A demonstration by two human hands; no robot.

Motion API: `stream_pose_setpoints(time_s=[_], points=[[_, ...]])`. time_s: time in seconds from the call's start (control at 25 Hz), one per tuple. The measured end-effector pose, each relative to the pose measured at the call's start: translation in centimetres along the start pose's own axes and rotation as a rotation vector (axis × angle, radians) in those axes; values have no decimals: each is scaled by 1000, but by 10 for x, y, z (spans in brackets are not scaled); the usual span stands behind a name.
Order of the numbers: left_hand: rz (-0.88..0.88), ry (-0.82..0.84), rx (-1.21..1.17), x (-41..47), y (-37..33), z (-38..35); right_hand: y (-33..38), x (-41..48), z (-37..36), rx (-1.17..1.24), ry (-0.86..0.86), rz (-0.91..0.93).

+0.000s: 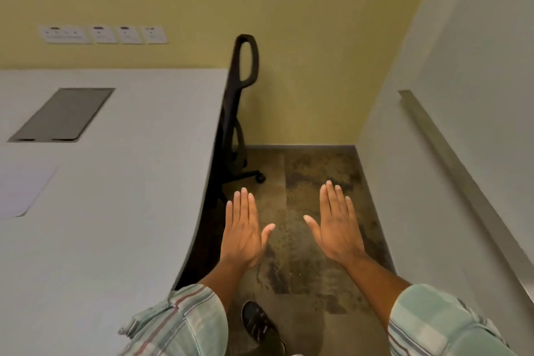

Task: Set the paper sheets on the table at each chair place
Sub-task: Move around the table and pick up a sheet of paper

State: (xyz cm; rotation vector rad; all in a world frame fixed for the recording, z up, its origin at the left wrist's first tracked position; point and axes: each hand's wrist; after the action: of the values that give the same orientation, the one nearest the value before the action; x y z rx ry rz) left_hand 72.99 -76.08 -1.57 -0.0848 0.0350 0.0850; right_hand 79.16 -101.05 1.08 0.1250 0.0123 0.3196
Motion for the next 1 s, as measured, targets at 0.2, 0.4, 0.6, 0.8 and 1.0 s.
stream_pose_setpoints(time_s=[0.2,0.4,0.6,0.8,1.0], points=[[209,28,-12,49,77,7,74,114,-15,28,50,207],[420,-12,-27,69,146,13,155,200,-30,53,102,457],[674,14,13,79,211,13,239,280,-51,34,145,711],[954,-6,19,82,256,16,318,353,-72,72,242,932],[1138,-44,-15,88,282,27,384,396,-80,87,329,1111]])
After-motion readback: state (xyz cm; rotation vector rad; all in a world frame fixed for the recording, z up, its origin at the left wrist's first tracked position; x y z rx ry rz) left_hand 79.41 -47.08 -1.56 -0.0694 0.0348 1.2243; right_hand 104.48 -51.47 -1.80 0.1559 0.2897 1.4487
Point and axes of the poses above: each hand's wrist, its own x-axis towards the middle knuckle, its own z-axis out of the back of the hand, y = z × x, and after that the axes turned 1 degree about x, right-handed
